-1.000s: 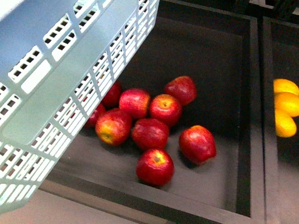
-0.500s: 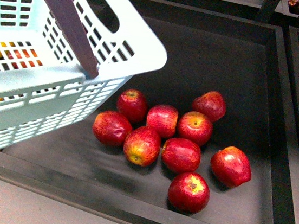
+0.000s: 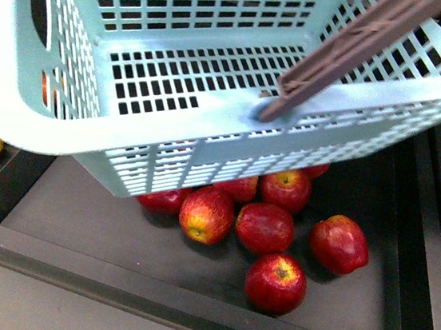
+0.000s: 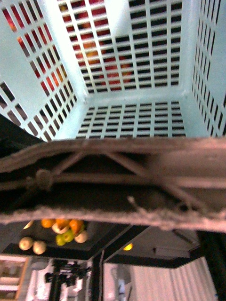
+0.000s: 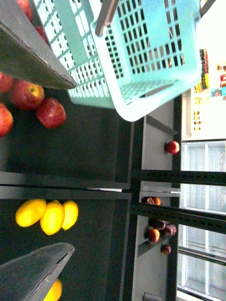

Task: Pick lemon and mango into basket

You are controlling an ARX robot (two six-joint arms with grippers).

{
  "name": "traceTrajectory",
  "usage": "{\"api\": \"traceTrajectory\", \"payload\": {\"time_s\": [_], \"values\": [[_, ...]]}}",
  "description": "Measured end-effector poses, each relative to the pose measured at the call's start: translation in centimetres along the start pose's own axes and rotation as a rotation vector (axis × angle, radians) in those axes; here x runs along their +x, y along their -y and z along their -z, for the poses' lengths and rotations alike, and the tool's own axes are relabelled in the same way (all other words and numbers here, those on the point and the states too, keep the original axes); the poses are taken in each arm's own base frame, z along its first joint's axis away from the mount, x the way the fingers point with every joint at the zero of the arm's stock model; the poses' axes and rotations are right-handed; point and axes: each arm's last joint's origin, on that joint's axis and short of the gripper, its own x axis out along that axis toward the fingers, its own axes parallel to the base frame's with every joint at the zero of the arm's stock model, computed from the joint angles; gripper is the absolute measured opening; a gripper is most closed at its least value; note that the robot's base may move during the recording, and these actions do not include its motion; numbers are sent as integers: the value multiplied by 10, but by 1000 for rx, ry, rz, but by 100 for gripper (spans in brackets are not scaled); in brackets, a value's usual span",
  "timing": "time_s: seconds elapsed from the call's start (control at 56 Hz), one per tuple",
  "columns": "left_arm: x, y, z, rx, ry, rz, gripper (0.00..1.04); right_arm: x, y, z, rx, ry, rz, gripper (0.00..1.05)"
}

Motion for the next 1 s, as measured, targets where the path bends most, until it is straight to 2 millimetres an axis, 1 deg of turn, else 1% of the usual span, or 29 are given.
{"api": "traceTrajectory", "payload": {"time_s": [0.107,0.214,0.411,0.536,0.84,0.875,0.893,0.911,0.929,0.947,1.0], "values": [[11,16,18,38,-72,46,5,0,0,0,0,0,0,96],[17,25,36,79,-133,73,5,0,0,0,0,0,0,96],[17,36,54,118,-192,124,5,0,0,0,0,0,0,96],[17,38,58,125,-206,132,5,0,0,0,0,0,0,96],[17,36,55,130,-188,123,5,0,0,0,1,-4,6,96],[17,36,55,131,-188,123,5,0,0,1,76,-127,95,96],[17,36,55,131,-188,123,5,0,0,1,81,-172,126,96],[17,36,55,133,-189,123,5,1,1,0,114,-261,200,96],[17,36,55,132,-188,122,5,1,2,0,131,-302,239,96],[17,36,55,131,-188,121,5,1,5,0,163,-376,318,96],[17,36,55,133,-188,122,5,2,10,1,241,-469,454,96]]}}
